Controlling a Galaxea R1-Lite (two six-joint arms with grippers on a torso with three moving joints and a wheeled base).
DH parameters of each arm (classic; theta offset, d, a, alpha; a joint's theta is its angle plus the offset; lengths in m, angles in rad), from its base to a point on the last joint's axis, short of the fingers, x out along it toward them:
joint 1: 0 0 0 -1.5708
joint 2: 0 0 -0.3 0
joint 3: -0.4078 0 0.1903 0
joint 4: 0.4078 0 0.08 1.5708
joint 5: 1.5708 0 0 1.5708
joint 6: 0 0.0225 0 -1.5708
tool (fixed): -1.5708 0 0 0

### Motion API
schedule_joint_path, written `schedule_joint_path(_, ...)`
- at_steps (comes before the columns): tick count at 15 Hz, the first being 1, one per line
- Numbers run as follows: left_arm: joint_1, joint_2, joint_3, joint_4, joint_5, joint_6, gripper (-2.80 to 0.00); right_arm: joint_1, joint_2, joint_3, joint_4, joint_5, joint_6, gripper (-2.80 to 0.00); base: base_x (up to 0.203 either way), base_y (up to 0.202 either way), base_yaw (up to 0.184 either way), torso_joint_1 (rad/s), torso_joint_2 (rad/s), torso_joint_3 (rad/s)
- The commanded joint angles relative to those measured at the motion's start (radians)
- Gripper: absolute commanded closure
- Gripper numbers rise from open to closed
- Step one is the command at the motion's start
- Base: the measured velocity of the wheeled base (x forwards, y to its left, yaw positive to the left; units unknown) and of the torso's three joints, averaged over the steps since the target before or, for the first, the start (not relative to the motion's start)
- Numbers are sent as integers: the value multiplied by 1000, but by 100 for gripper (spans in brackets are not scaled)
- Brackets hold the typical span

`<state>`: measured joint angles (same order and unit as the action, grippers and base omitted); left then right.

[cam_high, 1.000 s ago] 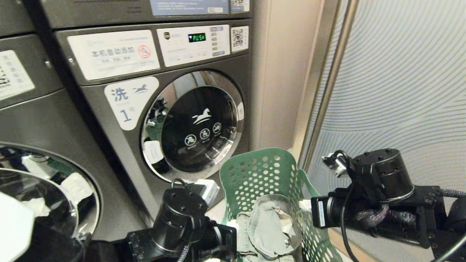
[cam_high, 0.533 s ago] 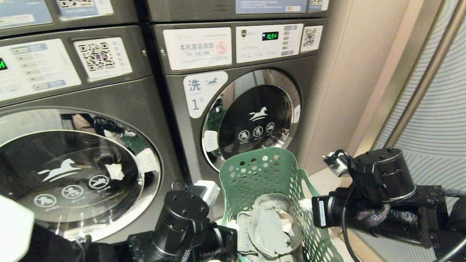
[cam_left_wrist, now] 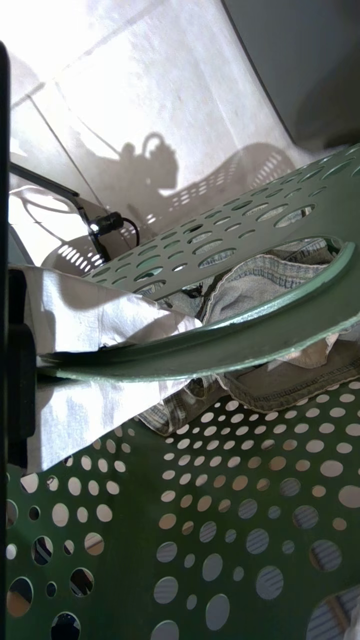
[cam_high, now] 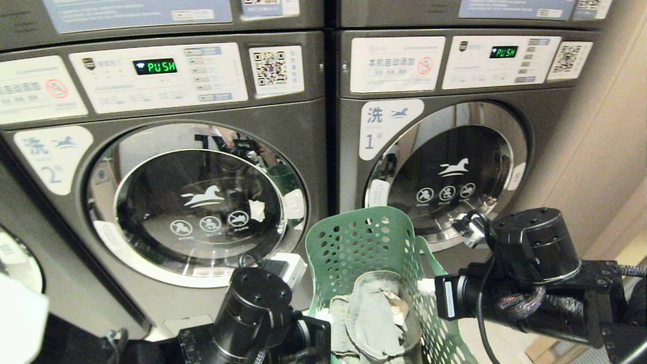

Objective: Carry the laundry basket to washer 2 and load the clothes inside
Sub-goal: Pick up the clothes basket and put it beside the washing machine

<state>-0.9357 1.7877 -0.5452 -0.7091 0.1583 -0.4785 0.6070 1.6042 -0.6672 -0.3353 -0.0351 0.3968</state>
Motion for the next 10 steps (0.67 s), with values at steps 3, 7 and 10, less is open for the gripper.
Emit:
schedule_joint_path(3, 0, 4, 2, -4, 3, -2, 0, 0, 0, 1, -2, -2, -3, 0, 1, -8, 174, 2, 1, 1)
schedule_joint_path(7, -5, 6, 1, -4, 3, -2, 0, 0, -1, 14, -2, -3, -3, 0, 2, -3, 79, -2, -3, 1)
schedule_joint_path(10, -11, 7, 1, -4, 3, -2, 0, 0, -1, 20, -2, -3, -3, 0, 0, 0, 0, 0, 0, 0)
